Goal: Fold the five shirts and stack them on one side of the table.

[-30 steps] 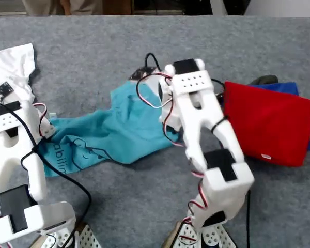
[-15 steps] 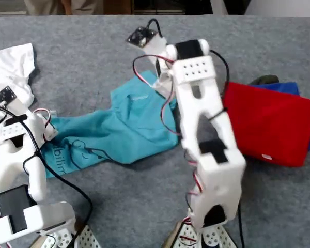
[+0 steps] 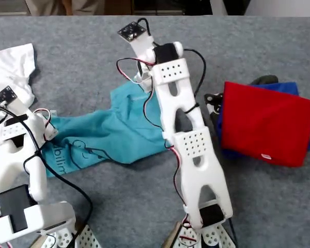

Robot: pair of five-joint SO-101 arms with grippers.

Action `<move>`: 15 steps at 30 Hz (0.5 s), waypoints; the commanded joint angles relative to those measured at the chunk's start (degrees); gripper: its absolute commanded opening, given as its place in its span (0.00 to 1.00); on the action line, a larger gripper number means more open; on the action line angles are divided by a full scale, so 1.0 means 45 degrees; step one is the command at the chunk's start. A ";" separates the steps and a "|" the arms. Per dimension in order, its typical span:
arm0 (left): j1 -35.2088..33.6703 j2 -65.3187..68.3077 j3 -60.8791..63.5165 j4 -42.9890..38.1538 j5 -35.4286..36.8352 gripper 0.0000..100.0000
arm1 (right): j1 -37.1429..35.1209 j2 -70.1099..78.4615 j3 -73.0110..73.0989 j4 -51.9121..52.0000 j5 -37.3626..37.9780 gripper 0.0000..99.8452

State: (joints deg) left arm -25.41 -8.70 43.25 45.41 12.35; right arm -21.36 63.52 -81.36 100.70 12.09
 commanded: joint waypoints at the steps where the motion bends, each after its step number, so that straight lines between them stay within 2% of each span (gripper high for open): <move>1: -0.0059 -0.0440 -0.0039 -0.0195 -0.0020 0.02 | -0.0049 -0.0068 -0.0791 0.0117 -0.0781 0.21; 7: -0.0059 -0.0440 -0.0039 -0.0195 -0.0020 0.02 | 0.0440 -0.0479 -0.0694 0.0274 -0.1797 0.21; 15: -0.0059 -0.0440 -0.0039 -0.0195 -0.0020 0.02 | 0.0537 -0.0381 0.0596 0.0254 -0.1875 0.21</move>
State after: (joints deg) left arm -25.41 -8.70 43.25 45.41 12.35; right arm -20.48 63.69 -79.52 101.14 4.18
